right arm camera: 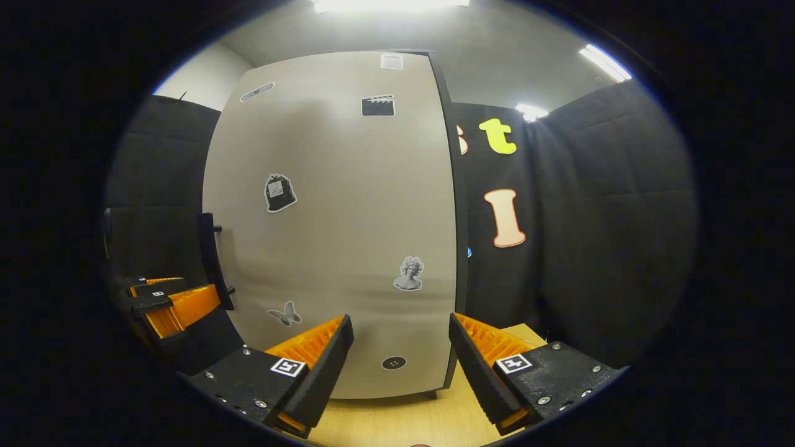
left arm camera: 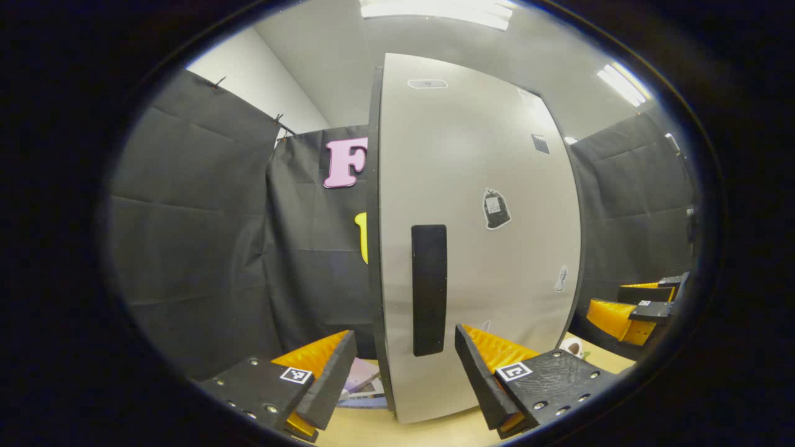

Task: Open the cabinet door with the right hand, grasp the bottle in the cabinet with the left hand and place it on the coaster, then close the cabinet door with the right hand.

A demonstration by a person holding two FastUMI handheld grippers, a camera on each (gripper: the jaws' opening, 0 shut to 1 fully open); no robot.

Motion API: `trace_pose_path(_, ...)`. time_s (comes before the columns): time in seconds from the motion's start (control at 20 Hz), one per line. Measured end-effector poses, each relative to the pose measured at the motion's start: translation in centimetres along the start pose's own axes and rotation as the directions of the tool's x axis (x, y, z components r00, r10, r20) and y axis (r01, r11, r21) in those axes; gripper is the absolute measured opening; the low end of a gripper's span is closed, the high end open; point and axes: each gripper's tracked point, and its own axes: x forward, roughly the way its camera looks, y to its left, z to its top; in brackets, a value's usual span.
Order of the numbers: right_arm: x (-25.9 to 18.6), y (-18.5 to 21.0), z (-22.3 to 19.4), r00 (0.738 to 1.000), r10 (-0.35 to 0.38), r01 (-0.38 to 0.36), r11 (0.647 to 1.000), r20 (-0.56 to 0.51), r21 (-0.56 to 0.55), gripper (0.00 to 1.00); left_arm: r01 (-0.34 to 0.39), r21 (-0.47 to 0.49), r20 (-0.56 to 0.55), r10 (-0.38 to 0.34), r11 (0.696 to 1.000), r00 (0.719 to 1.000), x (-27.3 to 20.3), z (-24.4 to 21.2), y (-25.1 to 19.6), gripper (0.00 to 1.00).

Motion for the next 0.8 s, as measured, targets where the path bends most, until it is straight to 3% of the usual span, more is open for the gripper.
trace_pose_path(0.4,-0.2,0.2,0.1,1.000,0.011,-0.011,1.000,0.003,-0.001,0.96,0.033,0.013,0.006,-0.033,0.999,0.999,-0.6,0.4,-0.9,0.99)
trace_pose_path(0.45,-0.3,0.2,0.1,1.000,0.011,-0.011,1.000,0.003,0.000,0.96,0.034,0.013,0.006,-0.034,0.999,0.999,-0.6,0.4,-1.0,0.91)
trace_pose_path(0.5,-0.2,0.1,0.1,1.000,0.011,-0.011,1.000,0.005,-0.001,0.96,0.034,0.013,0.005,-0.034,0.999,0.999,-0.7,0.4,-1.0,0.99)
trace_pose_path(0.65,-0.4,0.1,0.2,1.000,0.012,-0.012,1.000,0.009,0.000,0.96,0.031,0.008,0.002,-0.031,0.999,1.000,-0.9,0.3,-0.8,0.99)
trace_pose_path(0.7,-0.2,0.1,0.2,1.000,0.012,-0.012,1.000,0.008,0.000,0.96,0.029,0.008,-0.002,-0.029,1.000,1.000,-1.1,0.2,-0.8,0.91)
trace_pose_path(0.75,-0.3,0.1,0.1,1.000,0.012,-0.012,1.000,0.006,0.000,0.96,0.028,0.007,-0.006,-0.028,1.000,1.000,-1.1,0.1,-0.8,0.99)
trace_pose_path(0.8,-0.3,0.1,0.0,1.000,0.012,-0.012,1.000,0.004,0.001,0.95,0.029,0.004,-0.008,-0.029,1.000,1.000,-1.1,0.0,-0.8,0.99)
